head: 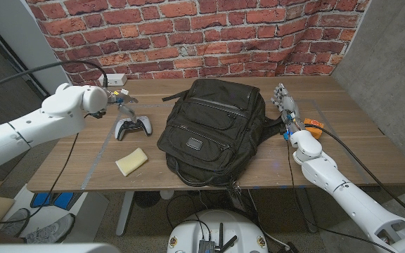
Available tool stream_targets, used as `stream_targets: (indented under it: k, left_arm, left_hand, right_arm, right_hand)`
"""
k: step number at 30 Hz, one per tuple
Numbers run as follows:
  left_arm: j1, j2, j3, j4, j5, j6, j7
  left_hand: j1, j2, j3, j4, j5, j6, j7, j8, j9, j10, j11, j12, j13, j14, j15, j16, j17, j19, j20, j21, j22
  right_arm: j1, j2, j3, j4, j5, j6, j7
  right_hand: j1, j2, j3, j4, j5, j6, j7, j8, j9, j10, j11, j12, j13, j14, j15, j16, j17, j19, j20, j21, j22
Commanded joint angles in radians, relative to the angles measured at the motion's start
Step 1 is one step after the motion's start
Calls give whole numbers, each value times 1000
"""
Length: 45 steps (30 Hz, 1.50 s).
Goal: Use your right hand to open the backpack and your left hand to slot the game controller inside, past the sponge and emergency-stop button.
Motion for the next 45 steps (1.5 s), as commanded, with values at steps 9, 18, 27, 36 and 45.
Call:
stream_targets:
  k: [9,18,27,36,45]
  left_arm:
    - [-21,-54,14,133,54,-146,-16]
    - [-31,-79,23,190,59,-199,1]
    - [-28,-99,28,230,63,-226,41]
    - [-11,-111,35,244,60,-214,61]
    - [21,-111,32,238,52,-188,103]
  left_hand:
    - [27,-4,0,2,12,-9,-3,1,1,-4,-1,6,1,-3,-56,3,3,-6,-100,1,0]
    - [47,-7,1,2,14,-3,-6,9,1,8,-6,12,2,15,-65,10,3,-13,-101,0,0]
    - [72,-11,0,2,16,16,-12,21,1,30,-14,19,2,34,-79,14,3,-9,-98,4,-1]
    - [109,-16,-3,2,16,40,-16,32,1,67,-26,27,2,69,-94,19,3,19,-104,11,-1]
    - [148,-22,-10,2,14,74,-29,46,1,101,-35,30,2,113,-106,22,2,46,-108,13,-1]
  right_arm:
    - [-11,-5,-6,-32,-17,-27,-27]
    - [-21,-7,-6,-52,-27,-40,-49]
    - [-22,-3,-8,-57,-37,-39,-61]
    - [-18,0,-11,-54,-39,-44,-59]
    - [-7,5,-16,-43,-38,-45,-53]
  right_hand:
    - [-4,38,5,-6,0,5,-1,1,6,7,-1,3,3,6,-8,7,2,8,-5,-2,3]
    - [-5,39,5,-7,0,5,-2,1,6,6,-1,2,3,5,-8,8,0,8,-4,-3,3]
    - [-5,40,5,-8,0,5,-1,1,6,6,-2,2,3,5,-8,9,-1,9,-3,-3,3]
    - [-5,40,5,-9,0,5,-1,1,6,6,-3,2,3,5,-8,9,-2,9,-3,-4,3]
    - [-6,40,5,-10,0,6,-2,1,6,8,-4,2,3,5,-9,10,-3,9,-3,-4,3]
